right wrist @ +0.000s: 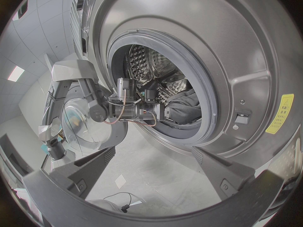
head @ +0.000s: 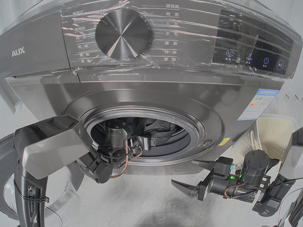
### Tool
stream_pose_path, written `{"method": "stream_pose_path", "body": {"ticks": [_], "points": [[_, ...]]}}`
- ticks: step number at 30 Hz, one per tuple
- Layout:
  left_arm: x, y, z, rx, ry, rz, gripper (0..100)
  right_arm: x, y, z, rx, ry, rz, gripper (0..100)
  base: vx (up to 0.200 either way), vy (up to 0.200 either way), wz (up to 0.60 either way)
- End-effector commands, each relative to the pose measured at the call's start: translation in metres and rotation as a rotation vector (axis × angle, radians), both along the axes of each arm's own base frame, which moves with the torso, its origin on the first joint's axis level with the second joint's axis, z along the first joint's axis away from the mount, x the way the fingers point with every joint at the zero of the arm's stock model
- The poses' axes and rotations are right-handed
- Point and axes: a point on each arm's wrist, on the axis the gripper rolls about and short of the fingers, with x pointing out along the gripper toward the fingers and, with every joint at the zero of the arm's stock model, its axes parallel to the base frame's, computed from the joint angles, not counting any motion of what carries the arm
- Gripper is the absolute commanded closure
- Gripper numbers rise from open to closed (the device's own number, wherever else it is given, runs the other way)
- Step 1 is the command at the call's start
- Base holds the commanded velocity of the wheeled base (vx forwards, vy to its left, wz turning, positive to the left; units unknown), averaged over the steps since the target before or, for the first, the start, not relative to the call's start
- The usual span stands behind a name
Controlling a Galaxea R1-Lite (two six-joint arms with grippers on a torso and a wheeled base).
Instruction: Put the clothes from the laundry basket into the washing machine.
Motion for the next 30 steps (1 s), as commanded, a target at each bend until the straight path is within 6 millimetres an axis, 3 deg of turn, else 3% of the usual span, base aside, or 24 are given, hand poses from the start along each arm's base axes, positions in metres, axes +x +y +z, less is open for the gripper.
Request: {"method": "stream_pose_path", "body": {"ticks": [1,6,9,20,26,27,30], "points": [[-0.025,0.001,0.024,0.004,0.021,-0.067,0,0.0,0.0,-0.001,-0.001,0.001,0.001,0,0.0,0.0,0.0],[-0.046,0.0,0.029,0.024,0.079,-0.159,0,0.0,0.0,-0.001,-0.001,0.001,0.001,0,0.0,0.0,0.0],[-0.048,-0.002,0.027,0.028,0.081,-0.169,0,0.0,0.0,-0.001,-0.001,0.001,0.001,0,0.0,0.0,0.0],[-0.026,-0.019,-0.005,0.019,0.015,-0.167,0,0.0,0.0,-0.001,-0.001,0.001,0.001,0,0.0,0.0,0.0],[-0.011,-0.026,-0.008,-0.005,-0.034,-0.136,0,0.0,0.001,-0.002,-0.006,0.006,0.001,0,0.0,0.0,0.0],[-0.009,-0.027,-0.006,-0.016,-0.05,-0.134,100,0.001,0.001,-0.002,-0.006,0.006,0.001,0,0.0,0.0,0.0],[0.001,-0.031,-0.005,-0.048,-0.102,-0.118,100,0.001,0.001,-0.002,-0.006,0.006,0.001,0,0.0,0.0,0.0]]}}
